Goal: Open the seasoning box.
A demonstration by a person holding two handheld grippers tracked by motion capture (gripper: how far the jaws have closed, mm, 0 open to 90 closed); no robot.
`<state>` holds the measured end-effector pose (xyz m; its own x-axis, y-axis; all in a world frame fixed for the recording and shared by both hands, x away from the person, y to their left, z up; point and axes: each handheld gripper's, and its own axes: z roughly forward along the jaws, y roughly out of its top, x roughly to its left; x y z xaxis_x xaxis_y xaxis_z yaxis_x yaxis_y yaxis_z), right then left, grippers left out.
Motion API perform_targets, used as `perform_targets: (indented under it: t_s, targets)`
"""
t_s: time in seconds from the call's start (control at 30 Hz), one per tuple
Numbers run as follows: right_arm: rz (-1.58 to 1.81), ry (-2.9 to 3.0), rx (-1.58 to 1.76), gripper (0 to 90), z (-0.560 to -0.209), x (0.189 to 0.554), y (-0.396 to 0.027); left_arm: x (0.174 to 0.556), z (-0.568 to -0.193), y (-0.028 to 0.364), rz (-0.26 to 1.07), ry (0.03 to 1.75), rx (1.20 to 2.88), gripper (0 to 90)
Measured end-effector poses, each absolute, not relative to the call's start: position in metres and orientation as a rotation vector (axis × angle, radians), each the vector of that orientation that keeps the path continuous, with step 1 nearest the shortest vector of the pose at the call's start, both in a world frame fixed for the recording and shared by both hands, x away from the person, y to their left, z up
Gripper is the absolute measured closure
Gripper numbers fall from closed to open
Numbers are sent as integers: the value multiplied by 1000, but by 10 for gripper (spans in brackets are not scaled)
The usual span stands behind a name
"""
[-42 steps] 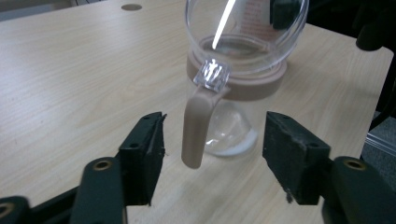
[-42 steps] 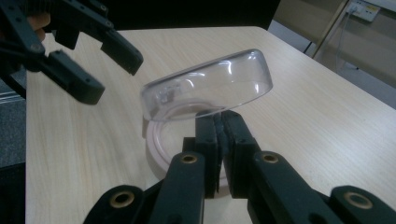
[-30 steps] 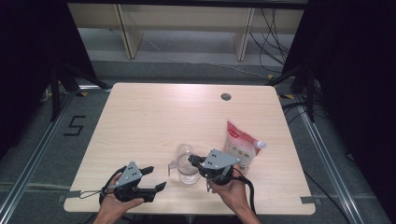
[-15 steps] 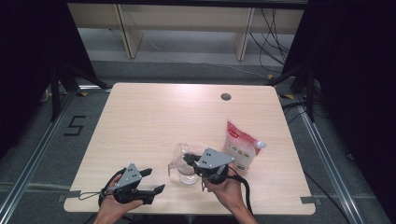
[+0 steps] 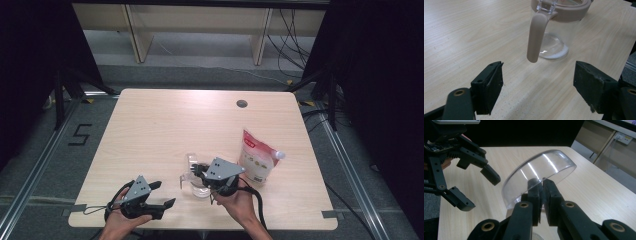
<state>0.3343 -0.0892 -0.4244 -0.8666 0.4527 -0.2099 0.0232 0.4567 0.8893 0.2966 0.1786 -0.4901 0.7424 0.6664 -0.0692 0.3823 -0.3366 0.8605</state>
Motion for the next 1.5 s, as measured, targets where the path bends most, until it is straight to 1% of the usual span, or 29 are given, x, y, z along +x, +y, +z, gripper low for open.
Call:
perform_targets:
  t_s: [0.2, 0.23, 0.4, 0.53, 0.57, 0.8, 0.87, 0.9, 0.93, 0.97, 1.07, 1.13, 1.17, 1.23, 1.27, 1.3, 1.33, 1.4, 1.43, 1.5]
  targets:
    - [1398, 2299, 391, 853, -424, 334, -82, 296, -490, 179, 361, 819, 1966, 233]
    - [1394, 2296, 383, 852, -424, 334, -81, 297, -490, 181, 373, 794, 1976, 233]
    - [1404, 2306, 367, 852, -423, 334, -75, 297, -490, 181, 371, 794, 1971, 233]
    - [1401, 2309, 350, 849, -422, 333, -70, 296, -491, 181, 357, 826, 1951, 232]
    - [1392, 2305, 346, 848, -422, 333, -69, 297, -490, 182, 370, 803, 1960, 232]
    - [1385, 2292, 375, 817, -422, 328, -84, 296, -490, 184, 379, 802, 1968, 229]
    - [1387, 2265, 427, 793, -422, 321, -106, 296, -491, 185, 372, 806, 1970, 228]
    - [1387, 2265, 427, 793, -422, 321, -106, 296, -491, 185, 372, 806, 1970, 227]
    - [1379, 2261, 431, 781, -423, 320, -115, 297, -492, 184, 371, 805, 1966, 227]
    - [1373, 2231, 472, 757, -425, 315, -133, 296, -492, 184, 368, 813, 1957, 226]
    - [1386, 2209, 551, 720, -430, 305, -158, 296, -493, 184, 358, 838, 1961, 225]
    - [1381, 2205, 569, 710, -432, 302, -166, 296, -493, 184, 359, 840, 1961, 224]
    - [1374, 2196, 606, 683, -436, 295, -180, 296, -495, 183, 360, 845, 1959, 224]
    - [1374, 2176, 673, 655, -442, 289, -192, 296, -495, 182, 354, 846, 1955, 223]
    - [1359, 2180, 680, 643, -444, 287, -199, 297, -495, 183, 369, 817, 1979, 223]
    - [1359, 2180, 680, 643, -444, 287, -199, 297, -495, 183, 369, 817, 1979, 222]
    - [1350, 2159, 709, 627, -448, 283, -211, 297, -495, 183, 369, 817, 1979, 222]
    - [1342, 2139, 744, 609, -451, 279, -222, 298, -495, 183, 369, 816, 1978, 222]
    - [1332, 2134, 768, 597, -451, 277, -227, 297, -496, 182, 355, 847, 1962, 222]
    - [1320, 2115, 800, 567, -453, 275, -236, 297, -496, 182, 355, 847, 1962, 221]
